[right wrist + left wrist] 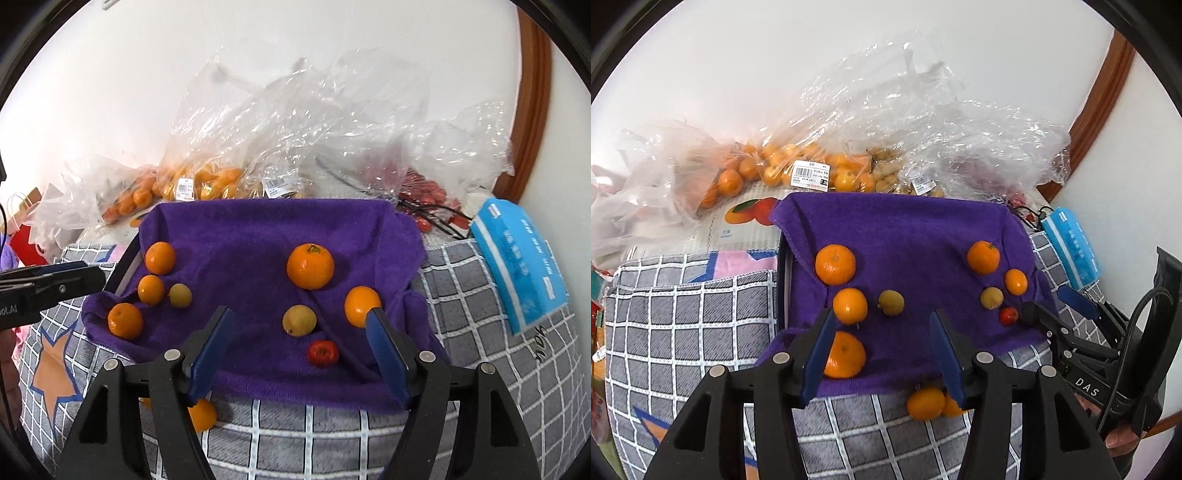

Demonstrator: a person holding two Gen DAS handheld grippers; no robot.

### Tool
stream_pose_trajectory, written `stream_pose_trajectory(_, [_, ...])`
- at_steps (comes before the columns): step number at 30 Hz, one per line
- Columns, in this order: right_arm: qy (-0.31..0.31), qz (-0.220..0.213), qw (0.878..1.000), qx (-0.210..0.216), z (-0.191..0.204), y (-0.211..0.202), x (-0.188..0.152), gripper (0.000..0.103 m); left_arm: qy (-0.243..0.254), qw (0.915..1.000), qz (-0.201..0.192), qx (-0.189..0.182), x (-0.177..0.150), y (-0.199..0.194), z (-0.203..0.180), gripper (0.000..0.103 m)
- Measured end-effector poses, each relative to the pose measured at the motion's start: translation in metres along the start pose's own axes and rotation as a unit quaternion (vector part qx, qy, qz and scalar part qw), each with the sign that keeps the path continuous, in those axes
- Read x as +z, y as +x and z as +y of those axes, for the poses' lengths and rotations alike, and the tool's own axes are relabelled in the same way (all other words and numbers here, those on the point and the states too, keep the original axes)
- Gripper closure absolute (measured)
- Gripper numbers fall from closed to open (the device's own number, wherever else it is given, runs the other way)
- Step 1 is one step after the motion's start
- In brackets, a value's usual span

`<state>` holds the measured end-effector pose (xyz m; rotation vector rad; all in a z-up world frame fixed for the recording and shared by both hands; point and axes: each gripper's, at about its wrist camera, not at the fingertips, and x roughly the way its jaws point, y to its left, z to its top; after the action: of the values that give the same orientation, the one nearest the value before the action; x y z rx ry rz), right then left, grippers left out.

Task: Organize fruits
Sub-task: 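Withdraw both open grippers from the towel toward the loose mandarins, then grasp a large orange fruit with the right gripper while the left gripper grasps a mandarin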

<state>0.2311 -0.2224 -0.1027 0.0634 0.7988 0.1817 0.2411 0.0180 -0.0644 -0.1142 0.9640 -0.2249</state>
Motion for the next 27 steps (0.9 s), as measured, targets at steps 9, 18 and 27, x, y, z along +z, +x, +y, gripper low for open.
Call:
stream_pose_trajectory(9, [0.008,-0.011,1.000,-0.014,0.005,-0.029,-0.014,0.029,-0.004,0.9999,-0.011,0.001,-0.024,-0.023,0.006,0.051])
stream_pose_trajectory(18, [-0.009,-0.004,1.000,-0.004,0.027,-0.033,-0.037,0.029,-0.016,0.9996,-0.017,0.017,-0.052,-0.035,0.022,0.049])
stream_pose_trajectory(27, [-0.033,0.026,0.999,0.017,0.055,-0.016,-0.065,0.036,-0.040,0.9989,-0.009,0.023,-0.074,-0.030,0.049,0.047])
